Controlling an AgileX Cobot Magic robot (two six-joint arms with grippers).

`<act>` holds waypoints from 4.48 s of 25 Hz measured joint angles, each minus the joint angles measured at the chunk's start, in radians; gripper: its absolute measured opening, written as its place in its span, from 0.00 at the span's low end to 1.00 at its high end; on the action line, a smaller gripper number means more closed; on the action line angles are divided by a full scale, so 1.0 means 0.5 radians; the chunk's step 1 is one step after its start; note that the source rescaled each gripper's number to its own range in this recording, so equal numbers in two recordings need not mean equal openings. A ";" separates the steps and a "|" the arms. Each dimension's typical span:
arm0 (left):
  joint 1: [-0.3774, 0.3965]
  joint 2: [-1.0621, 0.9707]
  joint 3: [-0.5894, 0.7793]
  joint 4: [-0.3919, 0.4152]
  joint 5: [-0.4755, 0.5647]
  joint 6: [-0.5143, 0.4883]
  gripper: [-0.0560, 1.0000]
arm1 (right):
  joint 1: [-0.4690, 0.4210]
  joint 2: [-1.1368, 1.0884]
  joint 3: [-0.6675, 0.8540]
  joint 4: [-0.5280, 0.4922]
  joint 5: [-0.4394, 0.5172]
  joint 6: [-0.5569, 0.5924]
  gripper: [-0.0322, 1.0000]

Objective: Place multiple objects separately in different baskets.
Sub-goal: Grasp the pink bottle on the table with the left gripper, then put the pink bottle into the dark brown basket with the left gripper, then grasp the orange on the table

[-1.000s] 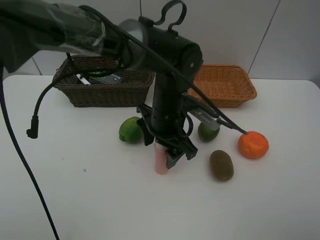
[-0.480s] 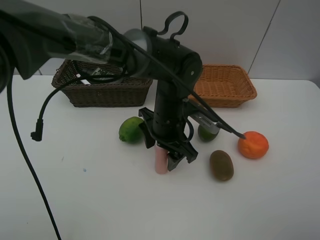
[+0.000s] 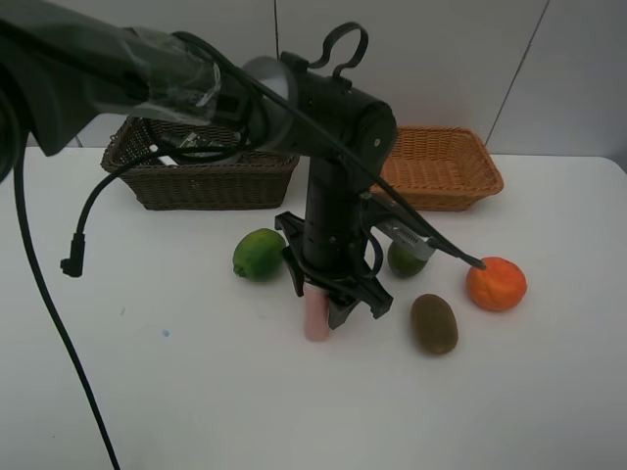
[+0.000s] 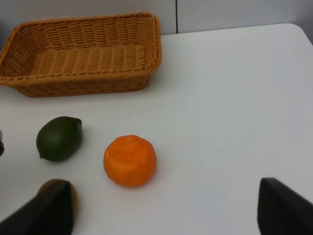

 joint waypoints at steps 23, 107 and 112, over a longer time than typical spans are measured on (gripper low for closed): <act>0.000 0.000 0.000 -0.004 0.002 0.000 0.31 | 0.000 0.000 0.000 0.000 0.000 0.000 0.86; 1.749 -1.707 0.991 0.132 0.250 -0.154 0.84 | 0.000 0.000 0.000 0.000 0.000 0.000 0.86; 1.680 -2.258 1.419 -0.068 0.250 -0.014 0.84 | 0.000 0.000 0.000 0.000 0.000 0.000 0.86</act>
